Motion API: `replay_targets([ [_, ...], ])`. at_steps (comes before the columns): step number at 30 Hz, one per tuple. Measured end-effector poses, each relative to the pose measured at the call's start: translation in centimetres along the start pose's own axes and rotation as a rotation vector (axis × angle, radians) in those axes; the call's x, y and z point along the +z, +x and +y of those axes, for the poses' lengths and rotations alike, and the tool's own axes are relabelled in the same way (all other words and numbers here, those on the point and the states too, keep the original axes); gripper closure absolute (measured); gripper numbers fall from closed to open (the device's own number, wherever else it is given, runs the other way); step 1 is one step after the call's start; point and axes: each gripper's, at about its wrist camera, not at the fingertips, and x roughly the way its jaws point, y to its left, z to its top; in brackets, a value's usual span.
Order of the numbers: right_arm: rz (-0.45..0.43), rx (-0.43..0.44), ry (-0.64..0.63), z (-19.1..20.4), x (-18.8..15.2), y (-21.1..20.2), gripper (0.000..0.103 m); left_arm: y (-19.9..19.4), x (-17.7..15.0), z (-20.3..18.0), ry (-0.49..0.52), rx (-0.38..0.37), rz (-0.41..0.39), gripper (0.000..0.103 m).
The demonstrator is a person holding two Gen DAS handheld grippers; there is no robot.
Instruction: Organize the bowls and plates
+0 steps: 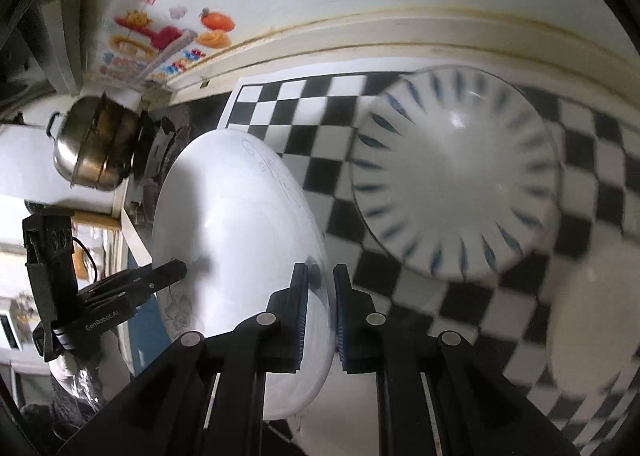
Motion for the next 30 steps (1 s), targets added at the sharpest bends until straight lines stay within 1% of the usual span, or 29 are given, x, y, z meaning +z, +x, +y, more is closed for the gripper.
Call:
replay_targets([
  [4, -0.040, 0.011, 0.055, -2.0, -3.4, -2.7, 0.088, -0.4, -2.6, -2.5, 0.058, -0.026, 0.031, 0.075],
  [7, -0.067, 0.016, 0.100, -3.7, -6.2, -4.3, 0.088, 0.0, -3.6, -3.8, 0.097, -0.035, 0.055, 0.075],
  [8, -0.072, 0.013, 0.114, -4.3, -7.3, -4.7, 0.088, 0.2, -3.0, -4.8, 0.106, -0.034, 0.063, 0.075],
  [9, -0.082, 0.010, 0.133, -5.0, -8.4, -5.0, 0.088, 0.4, -3.1, -5.5, 0.116, -0.035, 0.071, 0.075],
  [10, -0.084, 0.011, 0.148, -5.3, -9.1, -4.9, 0.088, 0.5, -2.0, -6.7, 0.124, -0.038, 0.079, 0.075],
  [11, -0.085, 0.010, 0.173, -6.3, -10.4, -4.9, 0.088, 1.1, -1.6, -7.2, 0.135, -0.039, 0.090, 0.075],
  [13, -0.084, 0.006, 0.199, -7.4, -12.0, -4.8, 0.088, 2.1, -0.7, -8.2, 0.154, -0.037, 0.107, 0.075],
  [17, -0.075, 0.011, 0.264, -9.7, -15.1, -4.3, 0.088, 4.0, -1.4, -10.0, 0.196, -0.032, 0.149, 0.075],
  [21, -0.070, -0.001, 0.298, -11.5, -17.4, -3.9, 0.088, 6.3, -2.5, -10.5, 0.224, -0.012, 0.200, 0.075],
  [23, -0.059, -0.005, 0.306, -12.1, -18.1, -3.6, 0.089, 6.8, -2.9, -10.6, 0.234, -0.006, 0.218, 0.075],
  [28, -0.045, -0.018, 0.322, -12.9, -19.0, -2.8, 0.089, 8.3, -3.7, -11.0, 0.263, 0.031, 0.255, 0.075],
  [30, -0.032, -0.030, 0.320, -13.1, -19.2, -2.4, 0.089, 8.7, -3.8, -10.9, 0.259, 0.040, 0.271, 0.075],
])
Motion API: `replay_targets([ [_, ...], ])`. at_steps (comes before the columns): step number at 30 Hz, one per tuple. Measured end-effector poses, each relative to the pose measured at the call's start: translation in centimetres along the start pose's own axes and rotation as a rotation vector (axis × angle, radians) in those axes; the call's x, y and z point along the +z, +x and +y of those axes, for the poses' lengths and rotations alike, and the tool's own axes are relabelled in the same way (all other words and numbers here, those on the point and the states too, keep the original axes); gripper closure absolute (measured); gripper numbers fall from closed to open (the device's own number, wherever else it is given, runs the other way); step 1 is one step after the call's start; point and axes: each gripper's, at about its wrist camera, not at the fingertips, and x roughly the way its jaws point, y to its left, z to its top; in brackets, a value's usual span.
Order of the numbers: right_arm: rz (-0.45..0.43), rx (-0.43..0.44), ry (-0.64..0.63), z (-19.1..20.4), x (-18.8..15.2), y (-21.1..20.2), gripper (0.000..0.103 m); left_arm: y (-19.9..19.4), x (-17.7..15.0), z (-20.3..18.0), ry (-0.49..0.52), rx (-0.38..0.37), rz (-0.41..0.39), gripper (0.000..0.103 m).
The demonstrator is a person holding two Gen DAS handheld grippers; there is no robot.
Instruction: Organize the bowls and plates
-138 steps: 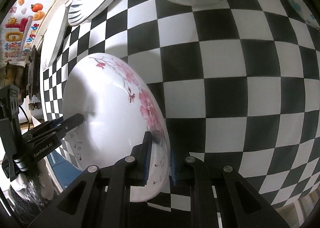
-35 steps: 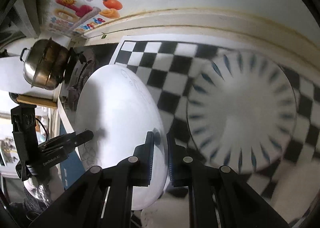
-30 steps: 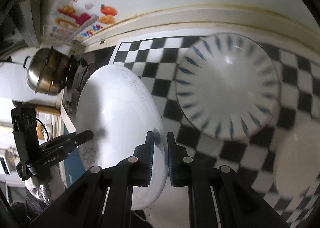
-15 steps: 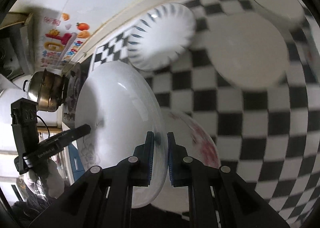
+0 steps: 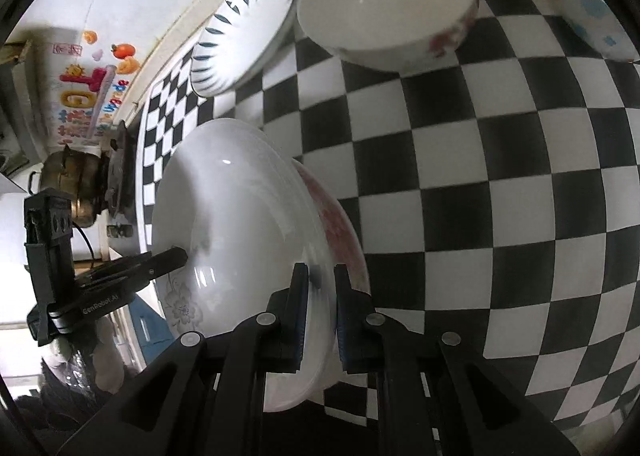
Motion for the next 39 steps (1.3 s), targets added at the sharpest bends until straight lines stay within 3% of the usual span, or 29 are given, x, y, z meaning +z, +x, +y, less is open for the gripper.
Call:
replay_targets([
  [7, 0.087, 0.000, 0.030, -0.7, 0.1, 1.4, 0.089, 0.6, 0.3, 0.4, -0.018, 0.026, 0.026, 0.075],
  [29, 0.122, -0.094, 0.005, 0.5, 0.1, 2.1, 0.086, 2.8, 0.5, -1.2, -0.020, 0.104, 0.057, 0.075],
  [39, 0.164, -0.096, 0.020, 0.6, 0.4, 1.8, 0.086, 3.3, 0.3, -1.5, -0.053, 0.073, 0.068, 0.072],
])
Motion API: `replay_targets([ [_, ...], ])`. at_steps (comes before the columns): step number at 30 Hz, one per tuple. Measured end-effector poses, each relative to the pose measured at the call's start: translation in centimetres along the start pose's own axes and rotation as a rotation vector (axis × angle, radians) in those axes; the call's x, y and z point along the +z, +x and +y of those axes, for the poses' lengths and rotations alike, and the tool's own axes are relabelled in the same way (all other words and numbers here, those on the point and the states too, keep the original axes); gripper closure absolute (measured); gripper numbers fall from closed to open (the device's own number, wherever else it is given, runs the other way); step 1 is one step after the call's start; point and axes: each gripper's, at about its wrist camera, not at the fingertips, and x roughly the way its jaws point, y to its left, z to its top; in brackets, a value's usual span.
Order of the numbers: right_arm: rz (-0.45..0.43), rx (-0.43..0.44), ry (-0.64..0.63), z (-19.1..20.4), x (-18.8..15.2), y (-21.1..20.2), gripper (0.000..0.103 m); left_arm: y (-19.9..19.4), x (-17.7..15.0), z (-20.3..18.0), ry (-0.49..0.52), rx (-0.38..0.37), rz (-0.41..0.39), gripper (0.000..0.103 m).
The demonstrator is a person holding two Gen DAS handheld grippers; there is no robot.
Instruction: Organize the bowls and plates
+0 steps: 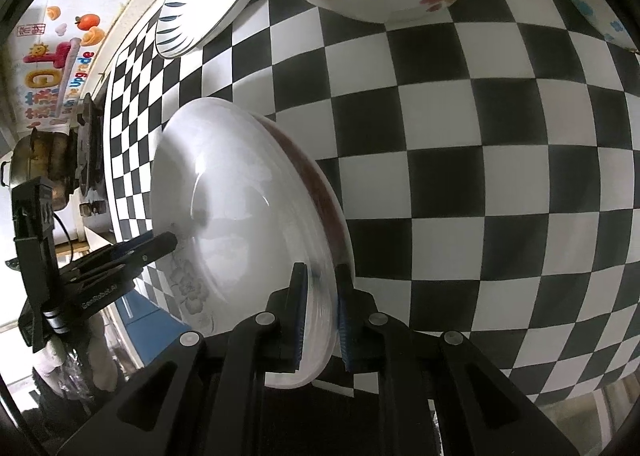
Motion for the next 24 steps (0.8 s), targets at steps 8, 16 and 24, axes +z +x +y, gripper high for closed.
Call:
replay_targets([
  [8, 0.035, -0.048, -0.022, 0.8, 0.3, 0.3, 0.086, 0.6, -0.7, -0.6, 0.007, 0.004, 0.007, 0.072],
  [16, 0.070, -0.054, -0.014, 0.9, 0.7, 0.4, 0.086, 0.9, -0.8, -0.1, 0.005, -0.021, 0.011, 0.072],
  [24, 0.084, -0.068, -0.028, 1.3, 1.0, 0.7, 0.086, 0.9, -0.8, 0.0, 0.004, -0.024, 0.012, 0.072],
])
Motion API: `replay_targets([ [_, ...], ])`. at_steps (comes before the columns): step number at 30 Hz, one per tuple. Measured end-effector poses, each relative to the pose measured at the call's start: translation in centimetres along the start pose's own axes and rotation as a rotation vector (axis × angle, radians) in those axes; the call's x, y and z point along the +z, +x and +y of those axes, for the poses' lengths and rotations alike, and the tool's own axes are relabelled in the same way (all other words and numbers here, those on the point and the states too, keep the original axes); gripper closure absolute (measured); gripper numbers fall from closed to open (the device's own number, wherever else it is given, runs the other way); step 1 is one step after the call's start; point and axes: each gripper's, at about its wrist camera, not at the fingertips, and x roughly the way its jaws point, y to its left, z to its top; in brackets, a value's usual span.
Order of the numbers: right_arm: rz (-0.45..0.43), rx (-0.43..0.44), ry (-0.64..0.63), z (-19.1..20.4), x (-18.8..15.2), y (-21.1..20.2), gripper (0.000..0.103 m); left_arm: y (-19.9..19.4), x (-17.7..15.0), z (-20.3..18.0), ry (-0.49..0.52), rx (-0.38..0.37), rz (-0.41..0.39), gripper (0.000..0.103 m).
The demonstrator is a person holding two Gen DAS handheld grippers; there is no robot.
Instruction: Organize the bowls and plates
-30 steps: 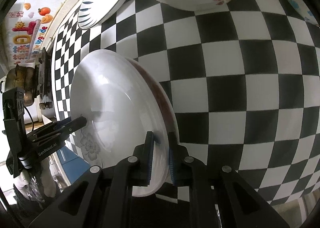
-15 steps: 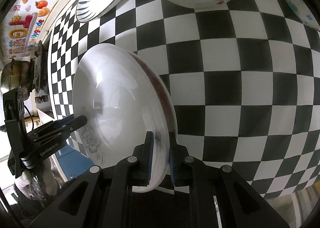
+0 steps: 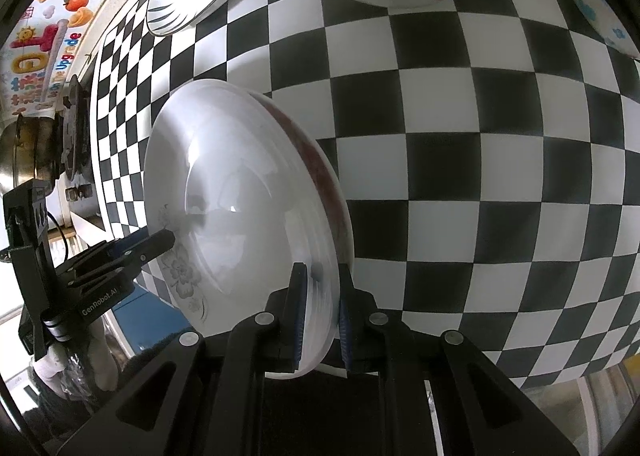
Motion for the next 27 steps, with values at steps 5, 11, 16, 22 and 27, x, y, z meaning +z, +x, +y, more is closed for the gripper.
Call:
replay_targets([
  [5, 0.019, -0.016, -0.016, 0.3, 0.2, 0.0, 0.086, -0.2, -0.1, 0.3, 0.000, 0.001, 0.002, 0.072],
  [11, 0.050, -0.069, -0.033, 0.4, 0.0, 0.6, 0.084, -0.2, 0.2, 0.0, 0.006, 0.009, 0.005, 0.072],
  [16, 0.043, -0.079, -0.042, 0.4, -0.2, 0.6, 0.084, -0.7, 0.3, 0.1, -0.007, 0.020, -0.007, 0.072],
  [22, -0.070, -0.126, -0.086, 1.7, -0.1, -3.4, 0.083, -5.7, 0.3, 0.9, -0.037, 0.092, -0.173, 0.072],
  [27, -0.249, -0.070, -0.136, 4.3, 1.6, -9.0, 0.051, -10.2, 3.9, 1.8, -0.066, 0.037, -0.276, 0.072],
])
